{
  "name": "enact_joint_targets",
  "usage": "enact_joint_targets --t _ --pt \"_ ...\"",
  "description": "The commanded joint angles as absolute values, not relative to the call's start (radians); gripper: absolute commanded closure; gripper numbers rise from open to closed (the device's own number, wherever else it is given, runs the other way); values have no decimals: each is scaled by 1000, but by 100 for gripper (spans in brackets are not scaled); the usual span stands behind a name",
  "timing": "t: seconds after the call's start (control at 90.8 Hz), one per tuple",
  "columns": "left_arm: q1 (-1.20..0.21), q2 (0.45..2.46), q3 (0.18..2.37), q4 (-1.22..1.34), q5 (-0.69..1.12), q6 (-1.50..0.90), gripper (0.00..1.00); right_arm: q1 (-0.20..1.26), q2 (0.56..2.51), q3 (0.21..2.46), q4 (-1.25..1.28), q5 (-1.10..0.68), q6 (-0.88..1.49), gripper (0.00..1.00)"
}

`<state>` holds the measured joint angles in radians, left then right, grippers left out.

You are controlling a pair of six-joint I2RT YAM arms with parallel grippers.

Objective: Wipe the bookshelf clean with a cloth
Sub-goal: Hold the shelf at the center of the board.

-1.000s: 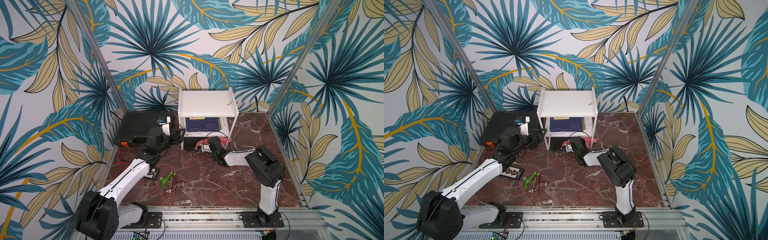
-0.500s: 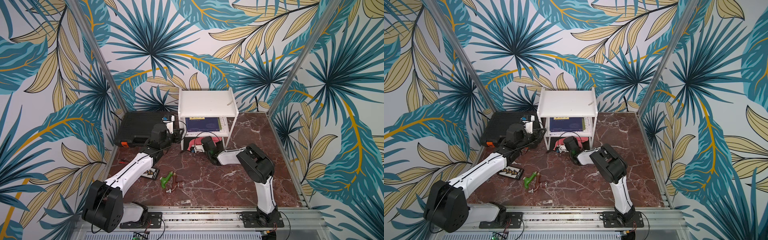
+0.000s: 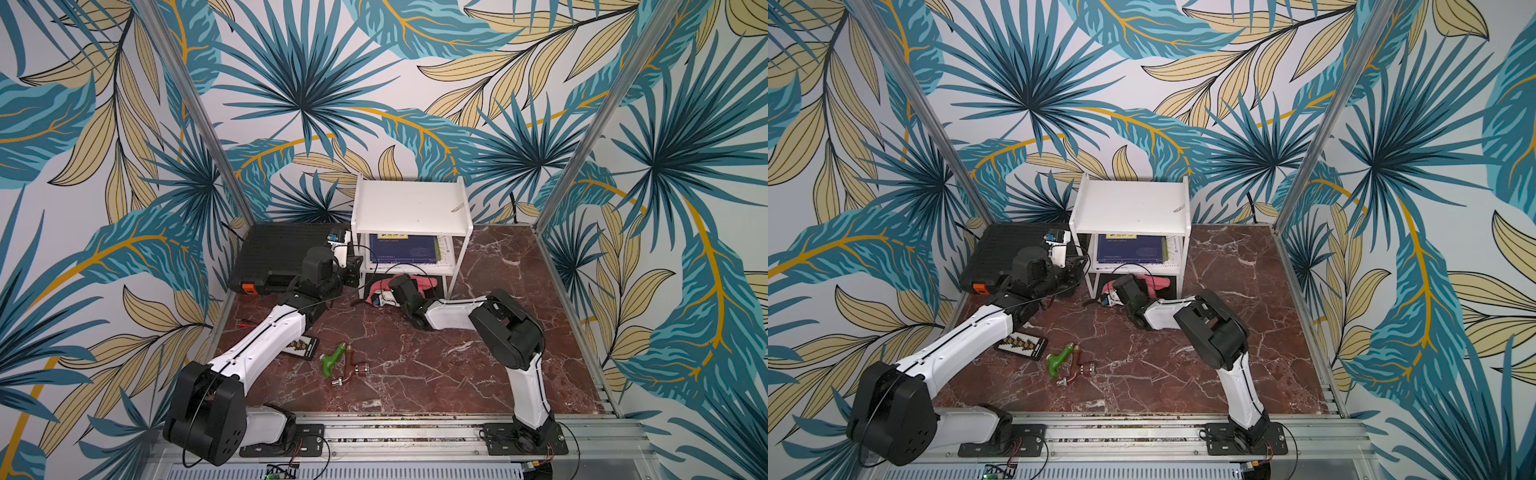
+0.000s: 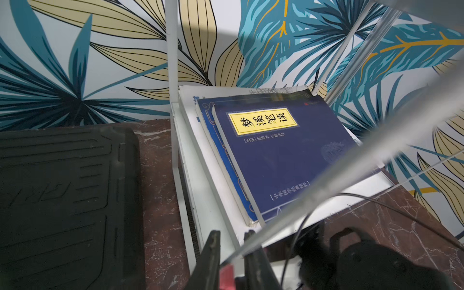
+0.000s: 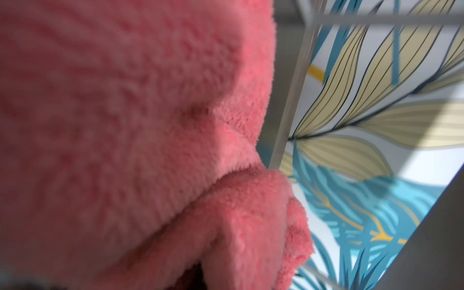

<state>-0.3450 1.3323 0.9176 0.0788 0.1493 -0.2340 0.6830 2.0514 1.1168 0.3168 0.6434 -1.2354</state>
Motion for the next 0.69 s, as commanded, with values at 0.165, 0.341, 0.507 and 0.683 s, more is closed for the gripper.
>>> enact_joint_targets --t 0.165,0.341,0.507,0.683 --pt "-336 1321 945 21 140 -274 100 726 1906 985 90 477 -976 100" --pt "-336 1319 935 32 151 -294 100 812 2076 1291 96 497 -911 100" --pt "-336 1314 923 40 133 -295 100 813 2029 1268 129 534 -870 100" --pt "-336 1300 914 29 28 -278 100 810 1613 942 82 424 -496 100"
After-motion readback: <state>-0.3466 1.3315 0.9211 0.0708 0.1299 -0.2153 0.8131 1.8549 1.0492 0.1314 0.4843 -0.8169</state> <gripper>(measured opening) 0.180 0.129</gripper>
